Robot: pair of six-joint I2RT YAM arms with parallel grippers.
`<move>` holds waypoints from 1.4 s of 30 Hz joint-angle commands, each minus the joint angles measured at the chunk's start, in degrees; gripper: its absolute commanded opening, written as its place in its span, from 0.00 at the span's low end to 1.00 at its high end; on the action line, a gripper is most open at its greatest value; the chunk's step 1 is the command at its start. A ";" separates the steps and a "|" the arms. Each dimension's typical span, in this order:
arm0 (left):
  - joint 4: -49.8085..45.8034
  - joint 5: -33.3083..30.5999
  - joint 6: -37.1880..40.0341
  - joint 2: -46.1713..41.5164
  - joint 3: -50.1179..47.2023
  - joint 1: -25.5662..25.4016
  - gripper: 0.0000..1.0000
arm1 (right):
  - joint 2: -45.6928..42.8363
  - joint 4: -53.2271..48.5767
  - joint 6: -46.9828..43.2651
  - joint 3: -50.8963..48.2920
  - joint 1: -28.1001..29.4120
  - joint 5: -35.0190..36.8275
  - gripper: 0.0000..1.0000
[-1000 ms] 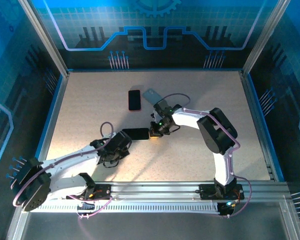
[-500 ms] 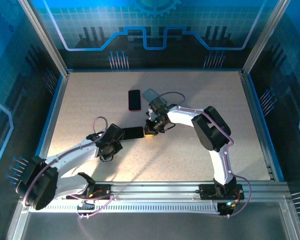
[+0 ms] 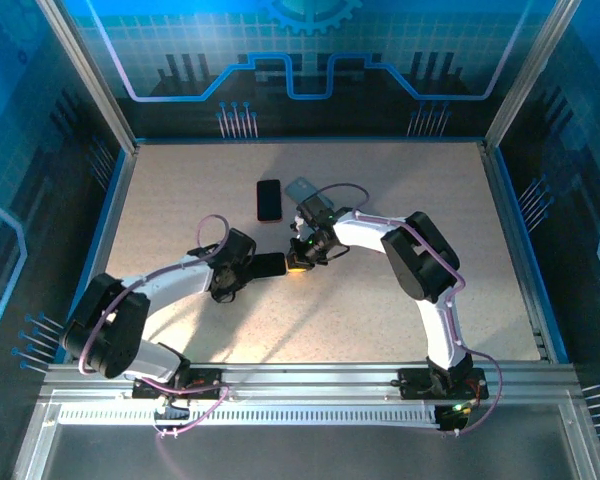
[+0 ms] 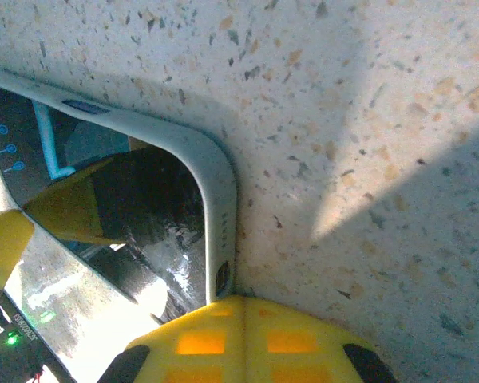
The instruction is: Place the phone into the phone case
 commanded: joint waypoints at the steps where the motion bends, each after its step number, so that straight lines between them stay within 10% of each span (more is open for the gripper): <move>1: 3.32 1.35 2.02 3.30 1.32 0.90 0.00 | 4.10 6.77 0.34 2.33 2.89 -0.61 0.00; 42: 6.41 -1.87 12.87 27.57 25.49 17.61 0.00 | 21.65 1.59 0.86 29.88 5.73 -4.73 0.00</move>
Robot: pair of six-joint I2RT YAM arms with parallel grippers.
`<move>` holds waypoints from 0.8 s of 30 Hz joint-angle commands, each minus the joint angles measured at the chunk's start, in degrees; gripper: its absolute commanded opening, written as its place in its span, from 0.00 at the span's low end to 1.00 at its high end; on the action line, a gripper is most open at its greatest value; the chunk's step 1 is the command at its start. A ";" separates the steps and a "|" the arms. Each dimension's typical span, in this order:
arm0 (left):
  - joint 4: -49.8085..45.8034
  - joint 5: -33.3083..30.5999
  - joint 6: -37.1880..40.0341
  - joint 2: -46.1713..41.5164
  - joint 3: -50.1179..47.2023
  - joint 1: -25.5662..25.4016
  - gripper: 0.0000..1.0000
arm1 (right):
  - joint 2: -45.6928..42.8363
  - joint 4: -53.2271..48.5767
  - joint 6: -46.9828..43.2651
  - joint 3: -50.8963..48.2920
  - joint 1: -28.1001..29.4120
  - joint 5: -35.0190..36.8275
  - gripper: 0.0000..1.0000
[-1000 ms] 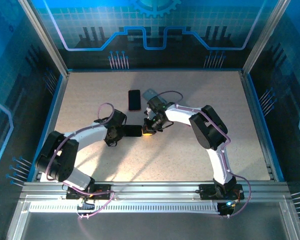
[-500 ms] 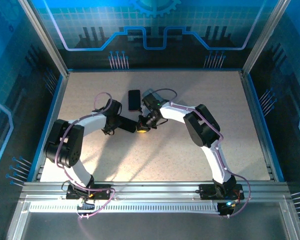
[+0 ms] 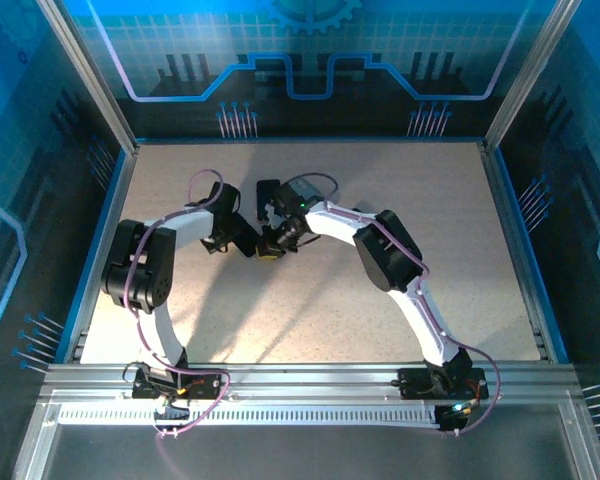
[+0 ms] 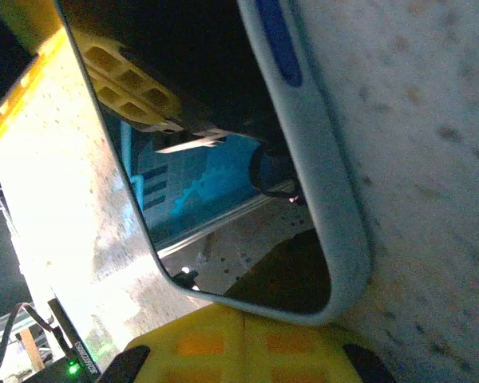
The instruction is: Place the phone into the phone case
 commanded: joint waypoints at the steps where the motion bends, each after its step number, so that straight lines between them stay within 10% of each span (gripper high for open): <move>1: 3.35 1.30 1.57 4.30 2.68 2.37 0.00 | 5.01 6.03 -0.36 4.38 2.90 1.52 0.00; 24: -1.51 2.90 -4.26 8.66 14.11 6.99 0.00 | 16.99 1.90 0.19 24.11 2.67 1.70 0.00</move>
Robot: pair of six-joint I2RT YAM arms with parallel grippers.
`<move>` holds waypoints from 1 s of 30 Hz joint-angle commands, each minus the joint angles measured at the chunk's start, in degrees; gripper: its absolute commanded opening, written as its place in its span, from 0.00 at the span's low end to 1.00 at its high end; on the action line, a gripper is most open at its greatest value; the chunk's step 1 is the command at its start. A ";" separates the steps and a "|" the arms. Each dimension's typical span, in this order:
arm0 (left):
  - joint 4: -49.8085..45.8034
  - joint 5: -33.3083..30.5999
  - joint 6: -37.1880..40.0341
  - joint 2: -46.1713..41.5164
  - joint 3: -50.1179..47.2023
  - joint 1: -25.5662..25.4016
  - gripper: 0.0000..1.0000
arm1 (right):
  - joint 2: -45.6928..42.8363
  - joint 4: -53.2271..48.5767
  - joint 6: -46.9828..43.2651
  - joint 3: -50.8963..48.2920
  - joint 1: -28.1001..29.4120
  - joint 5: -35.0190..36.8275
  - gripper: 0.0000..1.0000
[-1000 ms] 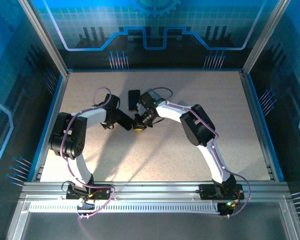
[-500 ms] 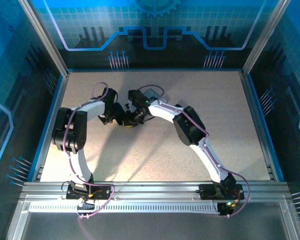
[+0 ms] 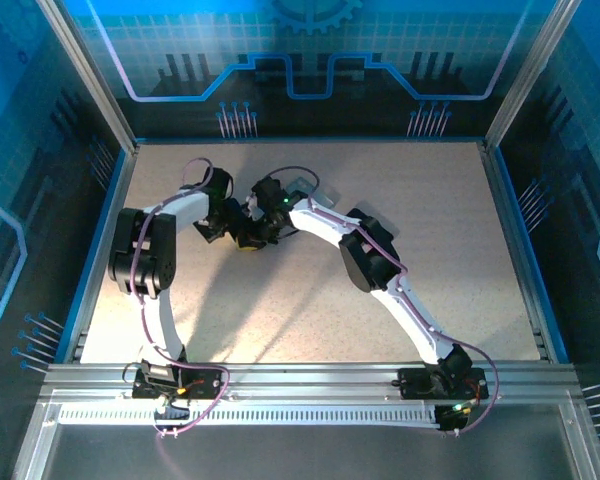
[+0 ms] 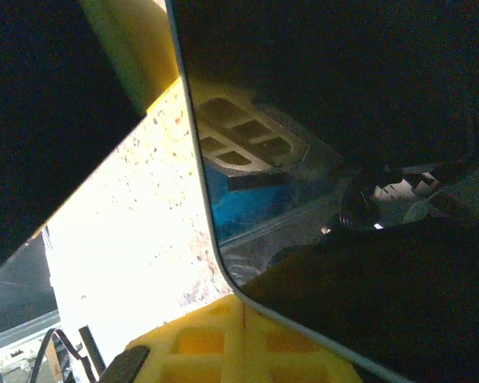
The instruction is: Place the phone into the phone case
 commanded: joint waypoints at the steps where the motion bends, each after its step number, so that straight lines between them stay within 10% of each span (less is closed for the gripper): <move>1: 6.67 -3.01 -2.01 2.17 3.02 3.05 0.00 | 3.89 5.88 -1.29 1.60 1.12 4.57 0.00; 14: 5.02 -4.39 -0.58 4.17 8.64 4.44 0.00 | -4.03 16.07 -1.29 -10.07 0.14 4.99 0.03; 30: 8.42 -1.61 -3.26 -4.06 -4.97 4.31 0.00 | 2.59 15.14 -0.96 0.20 -0.65 5.05 0.01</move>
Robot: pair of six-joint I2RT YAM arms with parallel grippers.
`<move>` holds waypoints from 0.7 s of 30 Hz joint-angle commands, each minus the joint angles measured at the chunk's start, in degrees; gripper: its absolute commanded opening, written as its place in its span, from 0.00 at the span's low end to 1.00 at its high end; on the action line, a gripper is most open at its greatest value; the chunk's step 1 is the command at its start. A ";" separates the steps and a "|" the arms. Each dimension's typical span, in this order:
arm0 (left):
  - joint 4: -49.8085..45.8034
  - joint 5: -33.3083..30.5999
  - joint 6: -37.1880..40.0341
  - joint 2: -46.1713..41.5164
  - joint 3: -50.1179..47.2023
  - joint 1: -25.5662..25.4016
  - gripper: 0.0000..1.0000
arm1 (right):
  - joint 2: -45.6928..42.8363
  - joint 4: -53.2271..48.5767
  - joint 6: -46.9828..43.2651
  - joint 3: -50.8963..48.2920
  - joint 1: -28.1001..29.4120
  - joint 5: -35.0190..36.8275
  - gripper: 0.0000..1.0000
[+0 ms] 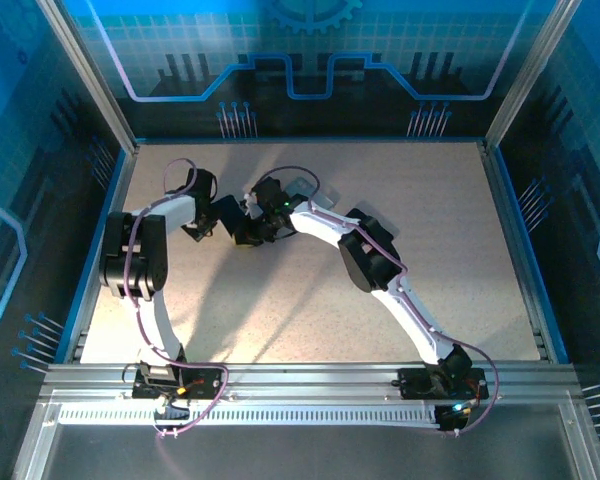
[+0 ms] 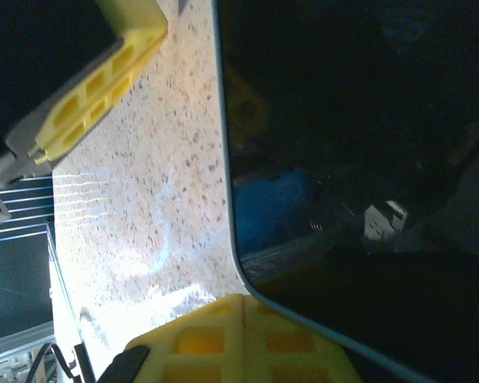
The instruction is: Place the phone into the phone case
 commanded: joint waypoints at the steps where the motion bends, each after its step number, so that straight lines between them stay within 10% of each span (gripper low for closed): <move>1: 1.14 0.84 -1.06 -1.56 -0.14 -0.17 0.00 | 3.48 5.35 -1.06 3.97 -0.56 4.60 0.01; 13: -1.74 -1.66 0.89 3.68 9.15 -0.14 0.00 | 2.99 6.28 -0.78 5.06 -1.24 5.30 0.03; 21: -1.85 -1.25 1.38 1.03 6.40 -0.15 0.00 | -12.73 14.30 -1.79 -14.48 -2.16 4.96 0.20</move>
